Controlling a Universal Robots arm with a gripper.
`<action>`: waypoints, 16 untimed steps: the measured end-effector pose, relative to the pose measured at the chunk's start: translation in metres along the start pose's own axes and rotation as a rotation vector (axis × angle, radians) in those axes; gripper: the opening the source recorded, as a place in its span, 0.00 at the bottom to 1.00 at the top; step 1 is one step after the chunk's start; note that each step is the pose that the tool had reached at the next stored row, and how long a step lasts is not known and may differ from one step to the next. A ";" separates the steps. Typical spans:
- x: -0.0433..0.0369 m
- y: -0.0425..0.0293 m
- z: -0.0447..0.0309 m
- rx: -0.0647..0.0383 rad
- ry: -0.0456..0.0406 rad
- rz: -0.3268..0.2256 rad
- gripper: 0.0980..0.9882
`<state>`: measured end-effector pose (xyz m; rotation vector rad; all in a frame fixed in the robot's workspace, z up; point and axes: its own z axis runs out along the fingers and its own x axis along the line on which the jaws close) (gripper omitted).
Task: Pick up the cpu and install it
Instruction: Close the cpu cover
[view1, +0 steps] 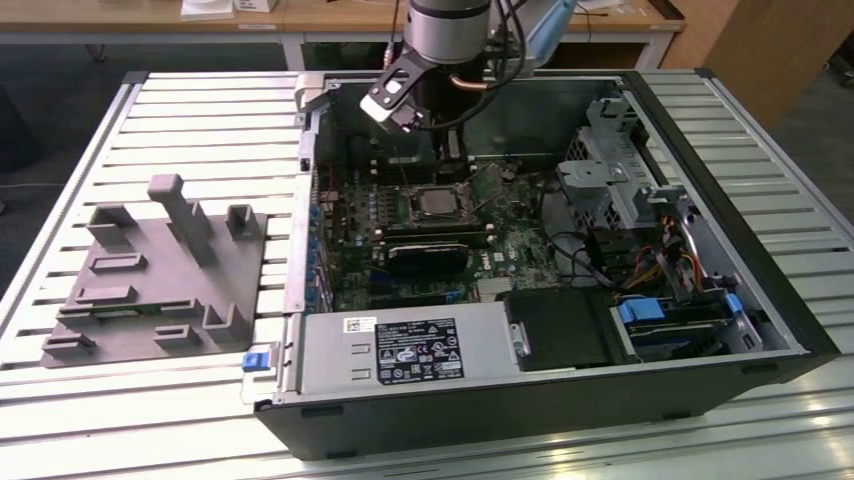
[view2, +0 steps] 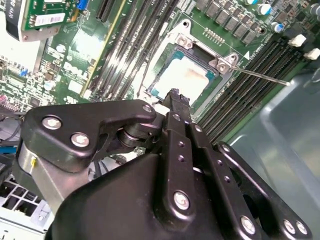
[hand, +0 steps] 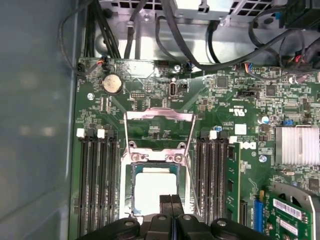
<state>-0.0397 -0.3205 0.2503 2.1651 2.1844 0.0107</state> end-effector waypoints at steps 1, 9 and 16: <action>-0.0007 0.0000 0.0000 0.000 0.0000 0.000 0.01; -0.0014 0.0010 -0.0074 0.001 0.0000 0.000 0.01; -0.0015 0.0086 -0.0079 0.001 0.0001 0.000 0.01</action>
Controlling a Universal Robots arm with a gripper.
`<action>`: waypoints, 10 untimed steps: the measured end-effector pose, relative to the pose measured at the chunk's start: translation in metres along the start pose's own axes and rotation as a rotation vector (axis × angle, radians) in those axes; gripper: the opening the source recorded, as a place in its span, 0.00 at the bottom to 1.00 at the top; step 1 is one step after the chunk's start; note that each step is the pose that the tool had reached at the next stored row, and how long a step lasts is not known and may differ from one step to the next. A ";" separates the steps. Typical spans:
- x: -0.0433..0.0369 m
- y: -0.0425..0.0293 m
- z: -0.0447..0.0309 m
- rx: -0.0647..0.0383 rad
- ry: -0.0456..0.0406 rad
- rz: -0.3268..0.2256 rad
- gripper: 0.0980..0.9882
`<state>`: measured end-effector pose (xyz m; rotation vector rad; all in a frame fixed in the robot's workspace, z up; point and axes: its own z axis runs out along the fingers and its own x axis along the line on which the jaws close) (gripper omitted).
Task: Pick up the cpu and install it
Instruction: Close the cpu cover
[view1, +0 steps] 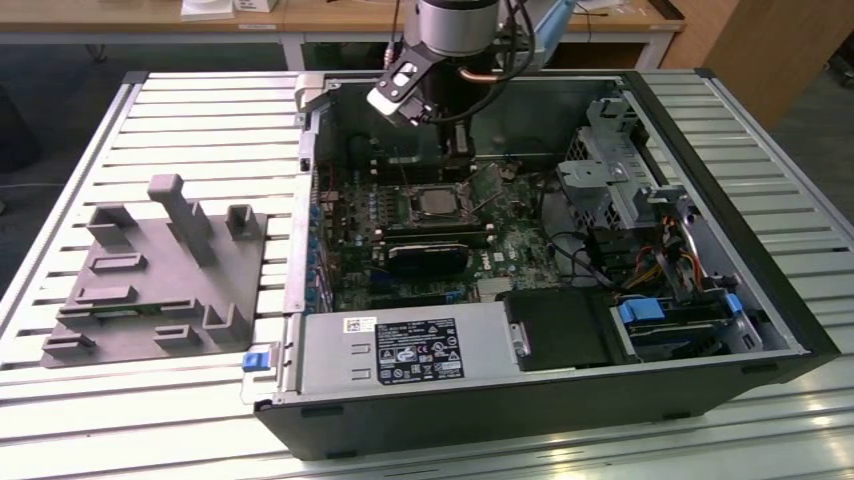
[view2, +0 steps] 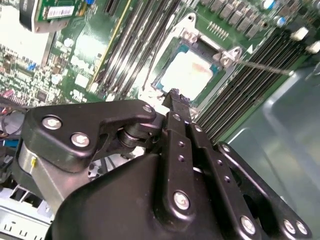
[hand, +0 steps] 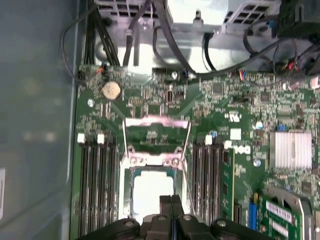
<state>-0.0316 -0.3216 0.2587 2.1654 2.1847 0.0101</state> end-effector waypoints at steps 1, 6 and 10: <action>0.0000 0.0024 0.0002 0.000 0.0001 0.000 0.01; -0.0001 0.0146 0.0009 0.000 0.0158 0.001 0.01; -0.0002 0.0175 -0.0004 0.002 0.0433 0.002 0.01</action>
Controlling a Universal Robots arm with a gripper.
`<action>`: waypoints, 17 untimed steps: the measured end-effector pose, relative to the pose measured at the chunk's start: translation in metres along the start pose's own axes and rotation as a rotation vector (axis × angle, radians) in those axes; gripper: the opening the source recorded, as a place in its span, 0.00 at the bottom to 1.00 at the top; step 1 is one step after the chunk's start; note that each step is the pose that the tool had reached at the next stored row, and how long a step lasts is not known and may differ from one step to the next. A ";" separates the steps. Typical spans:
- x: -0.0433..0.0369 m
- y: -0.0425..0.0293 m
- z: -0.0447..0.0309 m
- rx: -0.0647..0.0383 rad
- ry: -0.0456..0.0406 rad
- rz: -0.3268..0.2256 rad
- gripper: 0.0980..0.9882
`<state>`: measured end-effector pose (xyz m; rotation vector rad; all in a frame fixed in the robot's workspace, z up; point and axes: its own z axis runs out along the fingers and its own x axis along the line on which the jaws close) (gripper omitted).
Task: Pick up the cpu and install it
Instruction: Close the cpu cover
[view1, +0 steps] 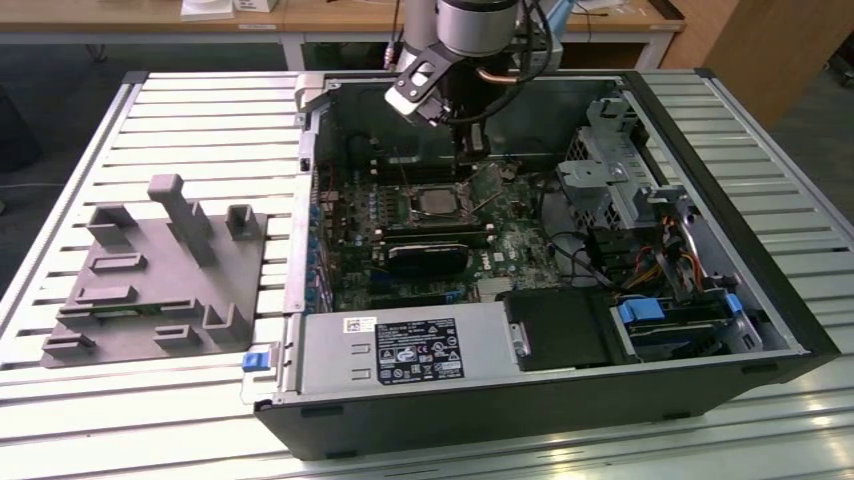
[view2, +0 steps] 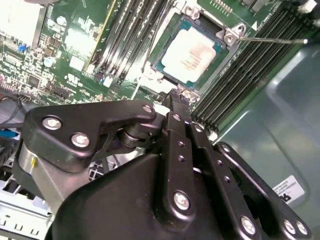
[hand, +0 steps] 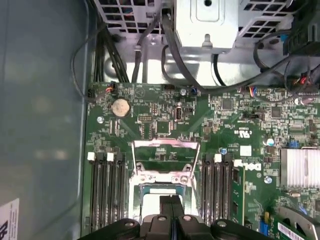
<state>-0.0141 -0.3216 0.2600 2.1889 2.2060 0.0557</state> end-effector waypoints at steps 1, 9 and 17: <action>-0.0001 0.0014 -0.0004 0.001 0.0001 0.000 0.01; -0.0002 0.0171 0.0000 0.006 0.0002 0.000 0.01; -0.0003 0.0312 0.0009 0.006 0.0001 0.000 0.01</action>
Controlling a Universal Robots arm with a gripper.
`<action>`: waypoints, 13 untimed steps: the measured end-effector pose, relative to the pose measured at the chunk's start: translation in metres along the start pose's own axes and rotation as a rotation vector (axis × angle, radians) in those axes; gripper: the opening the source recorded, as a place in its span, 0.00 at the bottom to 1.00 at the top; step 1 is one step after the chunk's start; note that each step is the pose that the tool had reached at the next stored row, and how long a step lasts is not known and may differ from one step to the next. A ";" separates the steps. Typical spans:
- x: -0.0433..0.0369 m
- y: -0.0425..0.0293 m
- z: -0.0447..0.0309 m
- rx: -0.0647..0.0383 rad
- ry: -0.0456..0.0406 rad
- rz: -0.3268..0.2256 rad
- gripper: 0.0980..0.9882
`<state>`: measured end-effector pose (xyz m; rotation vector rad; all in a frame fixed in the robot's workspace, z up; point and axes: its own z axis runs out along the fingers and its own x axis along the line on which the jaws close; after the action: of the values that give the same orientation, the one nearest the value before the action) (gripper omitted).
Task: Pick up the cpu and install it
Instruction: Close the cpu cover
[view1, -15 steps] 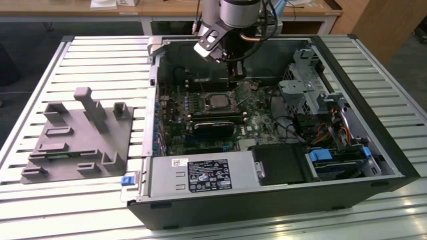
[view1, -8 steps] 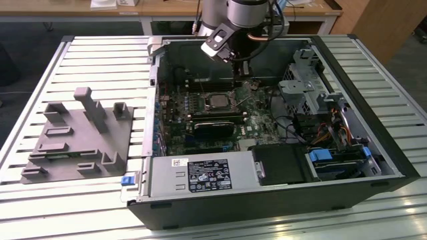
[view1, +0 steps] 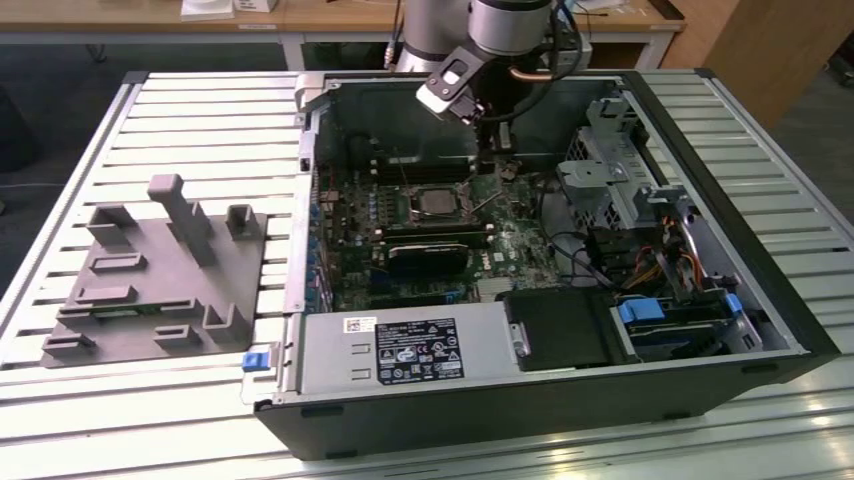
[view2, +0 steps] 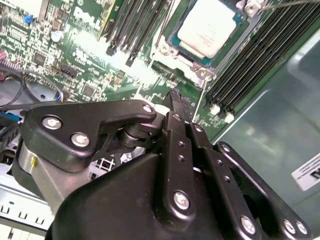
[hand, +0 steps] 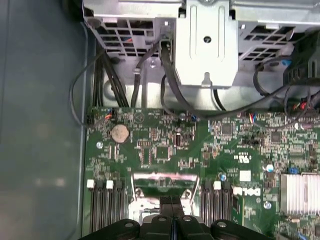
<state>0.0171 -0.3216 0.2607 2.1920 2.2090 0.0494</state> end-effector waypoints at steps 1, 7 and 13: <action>0.0000 0.0016 0.0002 0.000 0.0001 0.000 0.01; -0.0001 0.0102 0.0009 0.000 0.0001 0.000 0.01; -0.0001 0.0150 0.0015 0.000 -0.0001 -0.001 0.01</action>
<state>0.0321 -0.3216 0.2598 2.1913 2.2096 0.0493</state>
